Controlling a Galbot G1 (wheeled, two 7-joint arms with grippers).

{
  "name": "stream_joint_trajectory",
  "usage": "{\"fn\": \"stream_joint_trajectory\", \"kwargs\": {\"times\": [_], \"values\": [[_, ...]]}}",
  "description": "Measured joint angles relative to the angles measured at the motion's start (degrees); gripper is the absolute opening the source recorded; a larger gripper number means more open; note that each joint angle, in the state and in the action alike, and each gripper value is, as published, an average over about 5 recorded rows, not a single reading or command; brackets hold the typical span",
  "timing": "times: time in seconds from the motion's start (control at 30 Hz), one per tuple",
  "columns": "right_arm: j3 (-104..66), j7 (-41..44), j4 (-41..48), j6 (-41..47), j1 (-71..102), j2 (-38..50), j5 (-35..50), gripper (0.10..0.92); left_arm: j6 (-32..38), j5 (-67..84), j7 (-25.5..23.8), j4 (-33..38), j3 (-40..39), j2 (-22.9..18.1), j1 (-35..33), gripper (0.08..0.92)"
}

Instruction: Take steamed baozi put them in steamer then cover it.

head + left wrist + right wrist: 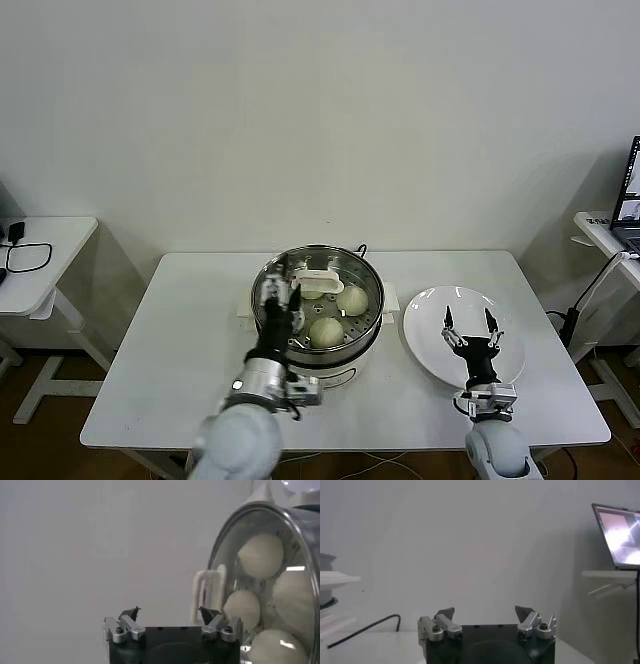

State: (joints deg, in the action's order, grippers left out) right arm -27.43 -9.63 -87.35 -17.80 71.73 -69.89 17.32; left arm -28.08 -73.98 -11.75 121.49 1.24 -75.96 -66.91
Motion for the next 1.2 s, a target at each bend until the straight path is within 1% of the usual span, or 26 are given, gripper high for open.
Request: {"fn": "stream_joint_trajectory", "kwargs": {"times": [0.1, 0.2, 0.3, 0.43, 0.6, 0.77, 0.97, 1.2], "values": [[-0.1, 0.55, -0.82, 1.02, 0.61, 0.38, 1.15, 0.823, 2.45, 9.42, 3.96, 0.25, 4.29, 1.22, -0.66, 0.823], [-0.25, 1.07, -1.43, 1.7, 1.18, 0.73, 2.41, 0.823, 6.75, 20.34, 7.36, -1.16, 8.97, 2.0, -0.96, 0.823], [-0.37, 1.5, -2.05, 2.34, 1.79, 1.04, 3.56, 0.823, 12.02, 31.64, 9.77, -3.94, 13.48, 2.46, -0.97, 0.823], [-0.45, 2.05, -2.45, 2.91, 2.54, 1.23, 4.6, 0.823, 19.03, 45.38, 11.59, -8.68, 18.79, 3.08, -1.09, 0.823], [-0.39, 2.68, -2.87, 3.53, 3.33, 1.23, 5.25, 0.823, 26.15, 57.83, 12.37, -14.51, 23.24, 3.85, -1.74, 0.823], [-0.36, 3.22, -3.14, 3.8, 4.1, 1.23, 5.56, 0.823, 31.0, 64.88, 12.21, -19.33, 25.97, 4.46, -2.47, 0.823], [-0.82, 3.79, -3.51, 4.22, 4.5, 1.33, 6.05, 0.823, 34.36, 69.78, 11.58, -23.01, 27.75, 4.64, -2.96, 0.823], [-1.03, 4.09, -3.6, 4.52, 4.58, 1.36, 6.42, 0.823, 36.57, 72.63, 11.14, -25.15, 28.59, 4.62, -3.31, 0.823]]}}
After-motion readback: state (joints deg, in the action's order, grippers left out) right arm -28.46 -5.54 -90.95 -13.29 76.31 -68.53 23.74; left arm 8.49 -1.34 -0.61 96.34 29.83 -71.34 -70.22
